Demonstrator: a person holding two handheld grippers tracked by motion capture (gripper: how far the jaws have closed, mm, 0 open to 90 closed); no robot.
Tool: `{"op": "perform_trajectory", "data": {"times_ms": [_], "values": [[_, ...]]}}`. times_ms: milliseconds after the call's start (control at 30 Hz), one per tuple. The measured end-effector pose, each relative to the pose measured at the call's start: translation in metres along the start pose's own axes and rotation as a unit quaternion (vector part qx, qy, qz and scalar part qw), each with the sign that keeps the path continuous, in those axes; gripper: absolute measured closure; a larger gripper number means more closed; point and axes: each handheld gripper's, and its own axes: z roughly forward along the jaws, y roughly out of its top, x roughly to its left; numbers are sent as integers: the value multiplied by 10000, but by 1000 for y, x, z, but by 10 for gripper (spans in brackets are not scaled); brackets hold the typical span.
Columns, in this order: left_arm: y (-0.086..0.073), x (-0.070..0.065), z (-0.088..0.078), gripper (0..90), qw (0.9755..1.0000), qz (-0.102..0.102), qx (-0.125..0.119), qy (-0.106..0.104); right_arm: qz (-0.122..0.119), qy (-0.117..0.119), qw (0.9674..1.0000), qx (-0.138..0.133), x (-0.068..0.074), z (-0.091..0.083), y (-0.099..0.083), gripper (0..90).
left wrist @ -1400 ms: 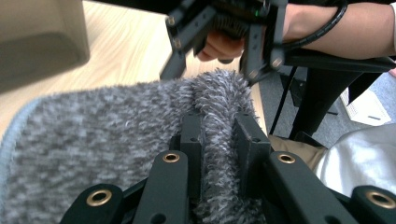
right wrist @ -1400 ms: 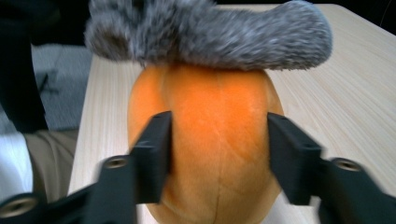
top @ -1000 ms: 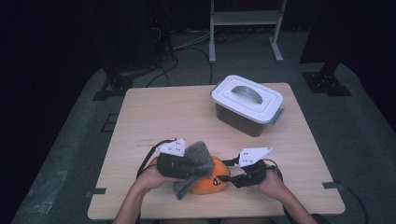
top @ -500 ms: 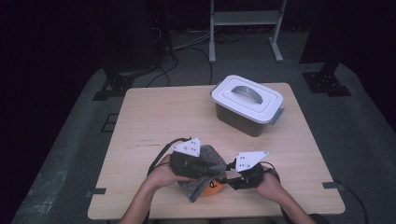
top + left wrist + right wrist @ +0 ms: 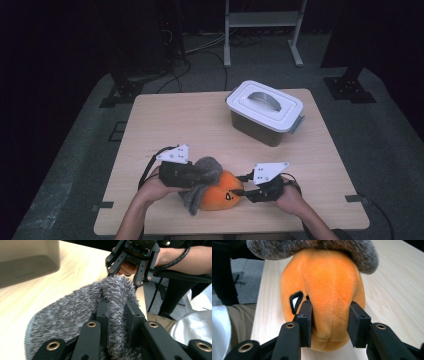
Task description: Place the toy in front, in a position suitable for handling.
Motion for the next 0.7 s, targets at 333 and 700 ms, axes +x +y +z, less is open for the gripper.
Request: {"op": "perform_trajectory", "data": {"times_ms": [333, 700], "values": [[-8, 0, 21, 758, 9995, -120, 155, -244, 452, 17, 9989, -119, -9, -15, -8, 323], [-2, 0, 17, 757, 9998, -100, -108, -112, 609, -51, 9979, -194, -8, -3, -4, 379]]}}
